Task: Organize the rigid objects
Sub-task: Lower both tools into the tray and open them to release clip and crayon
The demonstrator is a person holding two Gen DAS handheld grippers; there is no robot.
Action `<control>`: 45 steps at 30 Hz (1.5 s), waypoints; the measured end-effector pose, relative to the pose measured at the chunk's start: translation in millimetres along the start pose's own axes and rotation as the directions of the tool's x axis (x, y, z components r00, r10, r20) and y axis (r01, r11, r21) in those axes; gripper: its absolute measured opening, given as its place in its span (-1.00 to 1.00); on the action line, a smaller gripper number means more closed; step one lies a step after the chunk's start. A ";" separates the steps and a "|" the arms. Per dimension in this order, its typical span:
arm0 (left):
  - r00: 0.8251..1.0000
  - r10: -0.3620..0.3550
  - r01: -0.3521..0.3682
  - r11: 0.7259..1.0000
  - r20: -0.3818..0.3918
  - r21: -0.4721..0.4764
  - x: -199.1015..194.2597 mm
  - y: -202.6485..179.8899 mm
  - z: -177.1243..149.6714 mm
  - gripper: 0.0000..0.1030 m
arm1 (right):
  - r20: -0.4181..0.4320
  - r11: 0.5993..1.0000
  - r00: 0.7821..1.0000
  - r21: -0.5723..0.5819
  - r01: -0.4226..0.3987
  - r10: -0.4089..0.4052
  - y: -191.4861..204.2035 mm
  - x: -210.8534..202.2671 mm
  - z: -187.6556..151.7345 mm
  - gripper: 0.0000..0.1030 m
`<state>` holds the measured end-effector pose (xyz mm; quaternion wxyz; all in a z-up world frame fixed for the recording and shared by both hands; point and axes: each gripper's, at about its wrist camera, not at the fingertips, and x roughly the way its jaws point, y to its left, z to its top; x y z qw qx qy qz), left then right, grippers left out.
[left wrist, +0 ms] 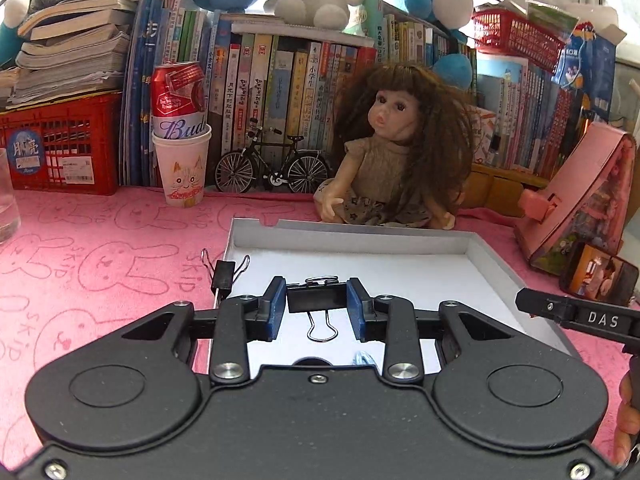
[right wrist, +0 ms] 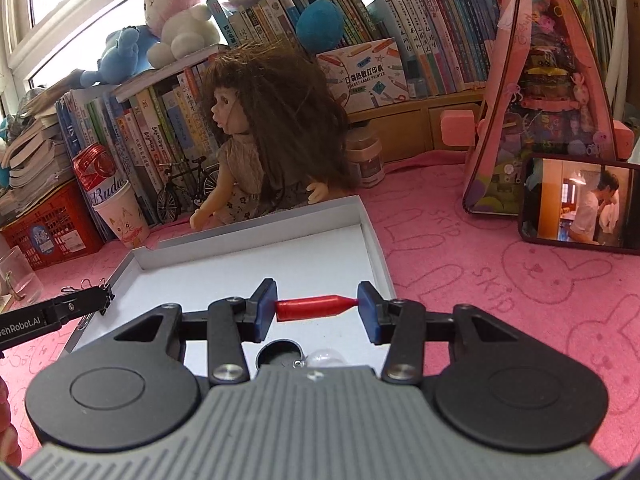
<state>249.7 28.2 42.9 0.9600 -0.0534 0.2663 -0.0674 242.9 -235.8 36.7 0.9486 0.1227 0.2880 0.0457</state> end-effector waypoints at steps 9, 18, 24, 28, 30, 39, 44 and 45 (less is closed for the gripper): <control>0.997 0.019 -0.019 1.000 -0.070 -0.006 29.8 -0.2 -0.7 -0.40 | -0.062 1.000 0.998 0.022 -0.001 0.002 0.0 22.3 5.8 -0.05; 0.994 0.036 -0.037 0.999 -0.104 -0.006 42.4 -0.5 -4.7 -0.40 | -0.100 0.999 0.995 0.032 0.005 -0.002 2.2 35.4 4.3 -0.05; 0.991 0.046 -0.045 0.999 -0.123 0.004 46.7 -1.1 -8.6 -0.40 | -0.120 1.000 0.993 0.014 0.019 -0.018 4.8 41.7 2.7 -0.05; 0.990 0.052 -0.051 0.999 -0.133 0.009 48.5 -1.5 -10.8 -0.40 | -0.117 1.000 0.993 -0.008 0.028 -0.029 7.4 42.2 1.7 -0.05; 0.989 0.053 -0.053 0.999 -0.137 0.008 49.1 -1.4 -11.5 -0.40 | -0.116 0.999 0.993 -0.018 0.033 -0.034 8.3 42.1 1.1 -0.05; 0.988 0.053 -0.051 0.999 -0.142 0.017 48.4 -4.2 -13.4 -0.40 | -0.118 0.999 0.992 -0.037 0.035 -0.040 11.1 42.8 0.6 0.04; 0.993 0.025 -0.023 1.000 -0.112 0.018 36.5 -5.8 -11.5 -0.23 | -0.112 0.999 0.993 -0.035 0.028 -0.031 10.7 38.7 1.8 0.31; 0.995 0.023 -0.021 0.999 -0.102 0.025 33.1 -7.2 -10.6 -0.15 | -0.107 0.999 0.994 -0.040 0.027 -0.031 11.3 37.2 2.5 0.34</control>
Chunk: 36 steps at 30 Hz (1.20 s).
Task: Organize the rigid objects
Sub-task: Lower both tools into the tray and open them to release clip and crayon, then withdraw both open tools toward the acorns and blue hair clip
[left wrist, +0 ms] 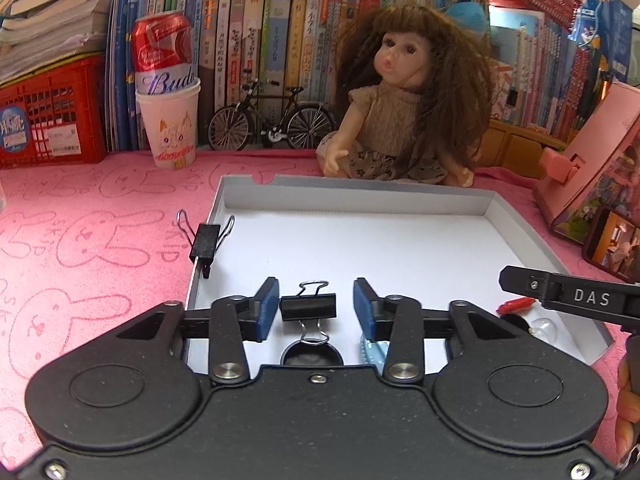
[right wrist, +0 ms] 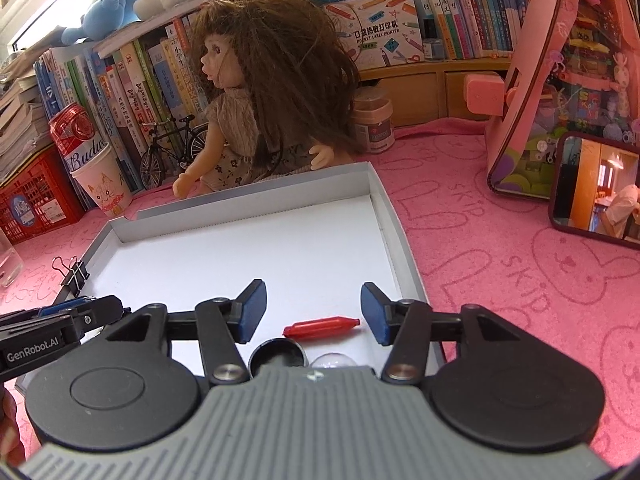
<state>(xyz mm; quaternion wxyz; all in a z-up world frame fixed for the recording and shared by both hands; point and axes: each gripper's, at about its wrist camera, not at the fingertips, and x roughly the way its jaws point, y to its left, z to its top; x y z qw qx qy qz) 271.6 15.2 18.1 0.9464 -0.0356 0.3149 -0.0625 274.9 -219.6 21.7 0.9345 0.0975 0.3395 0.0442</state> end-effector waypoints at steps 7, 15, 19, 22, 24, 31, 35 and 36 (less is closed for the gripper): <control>0.999 -0.013 0.013 1.000 0.046 0.006 -23.8 -3.1 2.0 0.18 | 0.035 1.000 0.999 -0.022 -0.019 0.020 3.9 -18.6 1.3 0.52; 0.995 -0.045 0.041 0.998 0.087 0.040 -61.7 -8.4 -6.8 0.43 | 0.087 0.995 0.995 -0.085 -0.049 0.057 6.6 -50.3 -7.6 0.69; 0.991 -0.079 0.073 0.996 0.111 0.058 -85.0 -13.5 -16.2 0.47 | 0.108 0.993 0.991 -0.095 -0.066 0.076 2.8 -68.6 -13.5 0.71; 0.987 -0.100 0.092 0.993 0.125 0.069 -101.3 -16.5 -23.6 0.48 | 0.128 0.991 0.988 -0.113 -0.070 0.084 1.4 -82.6 -20.8 0.73; 0.984 -0.116 0.107 0.992 0.134 0.073 -112.3 -17.6 -29.3 0.50 | 0.140 0.989 0.986 -0.128 -0.069 0.087 1.0 -91.4 -25.9 0.75; 0.977 -0.164 0.150 0.983 0.134 0.105 -143.2 -23.2 -54.9 0.52 | 0.189 0.982 0.977 -0.179 -0.061 0.095 0.2 -123.0 -50.0 0.79; 0.975 -0.181 0.167 0.979 0.126 0.117 -154.9 -26.8 -69.9 0.52 | 0.201 0.975 0.974 -0.213 -0.055 0.099 0.5 -137.1 -64.3 0.81; 0.975 -0.184 0.169 0.978 0.124 0.123 -157.7 -27.8 -73.7 0.52 | 0.204 0.974 0.974 -0.220 -0.054 0.100 0.3 -139.9 -67.7 0.83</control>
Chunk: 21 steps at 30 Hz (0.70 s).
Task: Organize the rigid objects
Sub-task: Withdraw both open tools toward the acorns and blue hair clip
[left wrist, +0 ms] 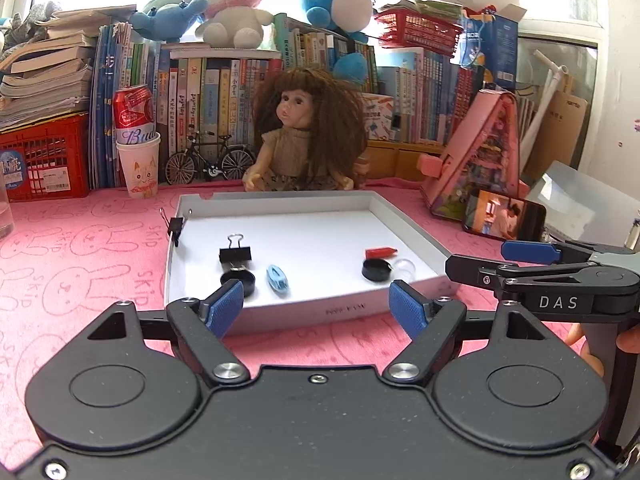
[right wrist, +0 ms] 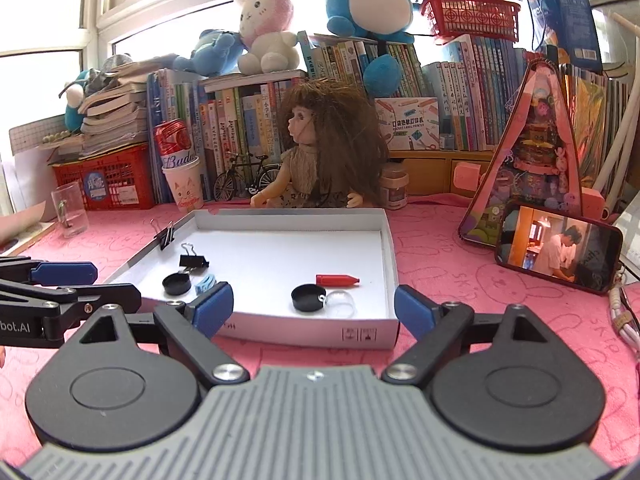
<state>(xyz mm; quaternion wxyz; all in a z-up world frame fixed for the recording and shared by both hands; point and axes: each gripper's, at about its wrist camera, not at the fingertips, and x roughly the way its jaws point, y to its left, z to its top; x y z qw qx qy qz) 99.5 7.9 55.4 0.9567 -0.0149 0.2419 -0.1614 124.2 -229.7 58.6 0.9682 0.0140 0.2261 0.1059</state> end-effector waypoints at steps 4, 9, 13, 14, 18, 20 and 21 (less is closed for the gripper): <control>1.000 -0.021 0.021 1.000 -0.010 0.023 -9.9 -8.5 -12.7 0.52 | 0.005 1.000 1.000 -0.027 0.003 -0.003 2.7 -12.2 -10.5 0.86; 0.999 -0.043 0.045 0.997 -0.023 0.059 -19.6 -20.7 -28.2 0.52 | 0.003 0.998 1.000 -0.055 0.008 -0.008 4.4 -23.6 -23.9 0.86; 0.997 -0.065 0.068 0.995 -0.043 0.073 -25.0 -26.9 -39.9 0.52 | -0.002 0.998 1.000 -0.064 0.016 -0.016 3.2 -30.0 -33.6 0.87; 0.996 -0.069 0.073 0.995 -0.048 0.074 -26.1 -28.2 -43.0 0.52 | -0.005 0.998 1.000 -0.064 0.020 -0.020 2.6 -31.3 -36.1 0.88; 0.994 -0.086 0.091 0.992 -0.067 0.085 -29.9 -33.8 -55.2 0.52 | -0.012 0.997 0.999 -0.065 0.033 -0.034 -0.3 -36.6 -46.7 0.88; 0.992 -0.100 0.107 0.990 -0.081 0.090 -31.1 -35.8 -60.2 0.46 | -0.017 0.997 0.999 -0.070 0.038 -0.040 -1.3 -39.3 -52.3 0.88; 0.990 -0.109 0.116 0.989 -0.089 0.090 -32.1 -37.0 -62.9 0.42 | -0.022 0.997 0.999 -0.074 0.039 -0.041 -1.5 -40.3 -54.8 0.88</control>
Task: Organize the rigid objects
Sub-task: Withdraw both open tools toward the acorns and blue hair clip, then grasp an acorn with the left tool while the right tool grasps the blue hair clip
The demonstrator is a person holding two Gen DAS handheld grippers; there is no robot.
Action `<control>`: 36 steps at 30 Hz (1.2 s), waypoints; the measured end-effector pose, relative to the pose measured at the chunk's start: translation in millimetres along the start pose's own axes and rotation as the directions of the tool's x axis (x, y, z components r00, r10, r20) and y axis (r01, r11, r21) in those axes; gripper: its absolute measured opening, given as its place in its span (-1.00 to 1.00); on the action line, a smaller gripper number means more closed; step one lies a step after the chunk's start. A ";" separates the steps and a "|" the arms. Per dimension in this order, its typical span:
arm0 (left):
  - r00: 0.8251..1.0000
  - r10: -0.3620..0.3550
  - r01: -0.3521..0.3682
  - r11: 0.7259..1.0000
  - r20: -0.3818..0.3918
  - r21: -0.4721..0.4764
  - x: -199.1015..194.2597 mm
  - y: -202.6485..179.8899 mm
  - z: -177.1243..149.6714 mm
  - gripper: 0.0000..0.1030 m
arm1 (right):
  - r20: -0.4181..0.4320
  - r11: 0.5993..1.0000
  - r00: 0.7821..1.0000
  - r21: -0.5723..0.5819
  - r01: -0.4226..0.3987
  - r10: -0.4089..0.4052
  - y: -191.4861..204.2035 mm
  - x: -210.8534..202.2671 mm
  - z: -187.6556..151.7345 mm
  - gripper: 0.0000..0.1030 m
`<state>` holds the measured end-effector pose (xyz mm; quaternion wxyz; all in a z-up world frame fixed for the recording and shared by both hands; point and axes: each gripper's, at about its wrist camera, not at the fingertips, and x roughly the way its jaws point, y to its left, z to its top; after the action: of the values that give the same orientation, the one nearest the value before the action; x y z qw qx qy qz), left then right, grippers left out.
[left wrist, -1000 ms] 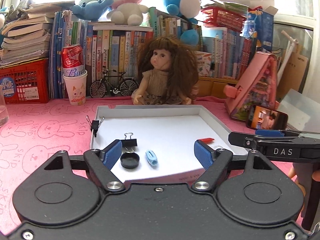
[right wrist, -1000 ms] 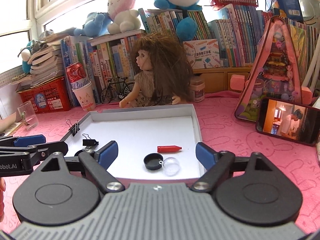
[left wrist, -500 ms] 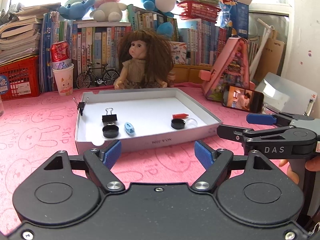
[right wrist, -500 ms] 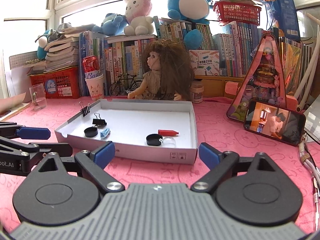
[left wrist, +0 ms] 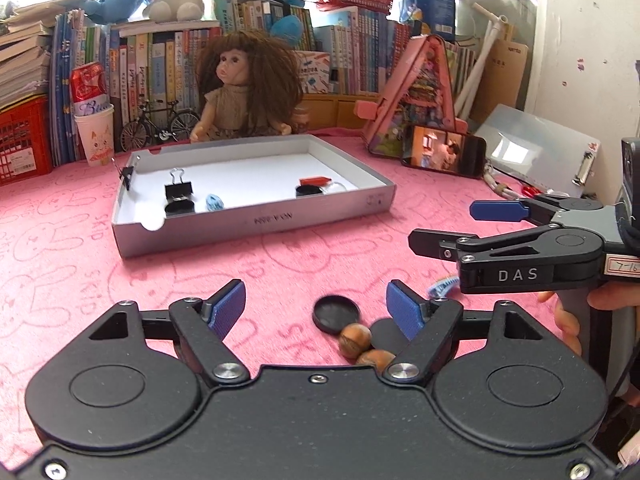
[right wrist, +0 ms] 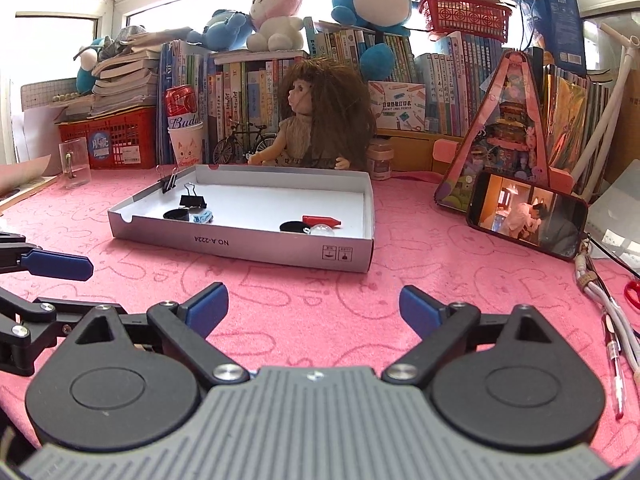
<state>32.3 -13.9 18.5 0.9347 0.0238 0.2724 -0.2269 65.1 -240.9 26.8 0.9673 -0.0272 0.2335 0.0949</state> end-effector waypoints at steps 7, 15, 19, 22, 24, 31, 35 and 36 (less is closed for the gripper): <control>0.999 -0.037 0.037 0.999 -0.040 -0.008 0.4 -6.9 -11.4 0.06 | -0.021 1.000 1.000 0.013 -0.002 0.002 -1.6 -7.7 -16.5 0.88; 0.996 -0.053 0.052 0.998 -0.064 -0.026 4.4 -9.3 -17.2 -0.26 | -0.027 1.000 1.000 -0.010 -0.012 0.012 4.2 -15.4 -27.7 0.71; 0.998 -0.038 0.037 0.999 -0.056 -0.027 4.8 -11.0 -17.2 -0.33 | -0.031 1.000 0.999 -0.001 -0.015 0.015 5.9 -16.5 -30.3 0.60; 0.998 -0.013 0.012 1.000 -0.061 -0.027 6.2 -10.2 -16.8 -0.45 | -0.038 1.000 0.999 0.002 -0.020 0.020 6.7 -15.6 -31.3 0.52; 0.998 -0.016 0.014 0.999 -0.063 -0.038 7.1 -8.2 -16.7 -0.45 | -0.043 1.000 0.999 0.005 -0.025 0.025 7.4 -14.8 -31.5 0.47; 0.999 0.020 -0.020 0.999 -0.027 -0.025 3.4 -7.4 -14.2 -0.52 | -0.022 0.999 0.999 0.028 0.026 -0.025 4.9 -16.1 -33.5 0.23; 0.999 0.045 -0.046 0.998 -0.023 -0.045 2.2 0.0 -11.2 -0.53 | -0.018 0.998 0.999 0.046 0.039 -0.038 0.1 -16.6 -33.9 0.15; 0.998 0.051 -0.052 0.998 -0.022 -0.048 1.8 1.4 -11.0 -0.53 | -0.017 0.998 0.999 0.043 0.038 -0.037 0.2 -17.0 -34.0 0.15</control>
<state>28.7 -11.6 8.1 0.9376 0.0105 0.2869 -0.1961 35.0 -247.0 4.3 0.9674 -0.0112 0.2426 0.0715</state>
